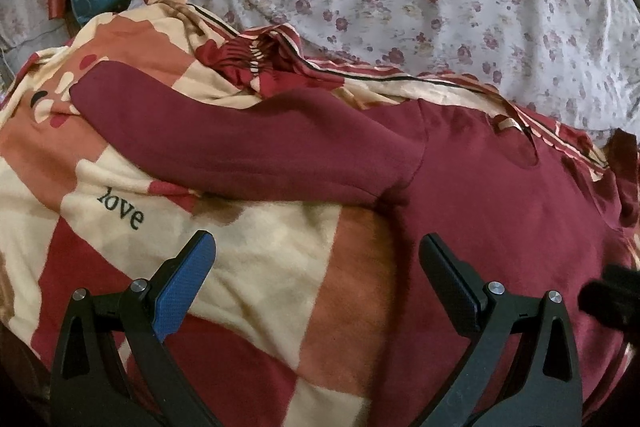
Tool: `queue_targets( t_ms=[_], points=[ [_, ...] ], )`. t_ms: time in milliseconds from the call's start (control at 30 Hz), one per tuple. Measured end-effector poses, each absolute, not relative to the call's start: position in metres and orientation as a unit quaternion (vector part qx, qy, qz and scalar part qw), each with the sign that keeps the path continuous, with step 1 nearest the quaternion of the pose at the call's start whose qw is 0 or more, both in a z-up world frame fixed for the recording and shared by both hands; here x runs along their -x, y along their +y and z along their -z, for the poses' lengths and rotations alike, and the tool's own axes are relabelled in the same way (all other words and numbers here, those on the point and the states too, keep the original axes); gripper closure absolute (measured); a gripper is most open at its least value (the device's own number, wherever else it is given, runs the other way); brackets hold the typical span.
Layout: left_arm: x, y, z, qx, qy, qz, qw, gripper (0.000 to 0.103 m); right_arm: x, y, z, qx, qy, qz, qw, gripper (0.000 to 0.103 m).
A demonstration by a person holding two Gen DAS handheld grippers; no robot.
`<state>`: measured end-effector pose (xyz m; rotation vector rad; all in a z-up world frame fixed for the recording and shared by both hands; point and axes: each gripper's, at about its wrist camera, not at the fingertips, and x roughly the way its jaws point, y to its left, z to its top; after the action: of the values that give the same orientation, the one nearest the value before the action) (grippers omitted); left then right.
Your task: Fold small clothes
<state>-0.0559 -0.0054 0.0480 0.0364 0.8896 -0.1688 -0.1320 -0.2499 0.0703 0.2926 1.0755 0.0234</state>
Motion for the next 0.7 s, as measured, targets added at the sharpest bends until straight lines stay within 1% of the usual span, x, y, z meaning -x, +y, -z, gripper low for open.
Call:
queue_targets(
  t_ms=[233,433,700],
  points=[
    [0.043,0.012,-0.047,-0.015,0.43,0.057,0.901,0.001,0.115,-0.269,-0.066,-0.136,0.493,0.014,0.859,0.0],
    [0.035,0.021,-0.046,-0.01,0.43,0.046,0.902,0.001,0.105,-0.268,-0.069,-0.077,0.466,0.042,0.881,0.0],
    [0.029,0.022,-0.042,-0.014,0.433,0.041,0.9,0.001,0.099,-0.268,-0.054,-0.07,0.479,0.041,0.874,0.0]
  ],
)
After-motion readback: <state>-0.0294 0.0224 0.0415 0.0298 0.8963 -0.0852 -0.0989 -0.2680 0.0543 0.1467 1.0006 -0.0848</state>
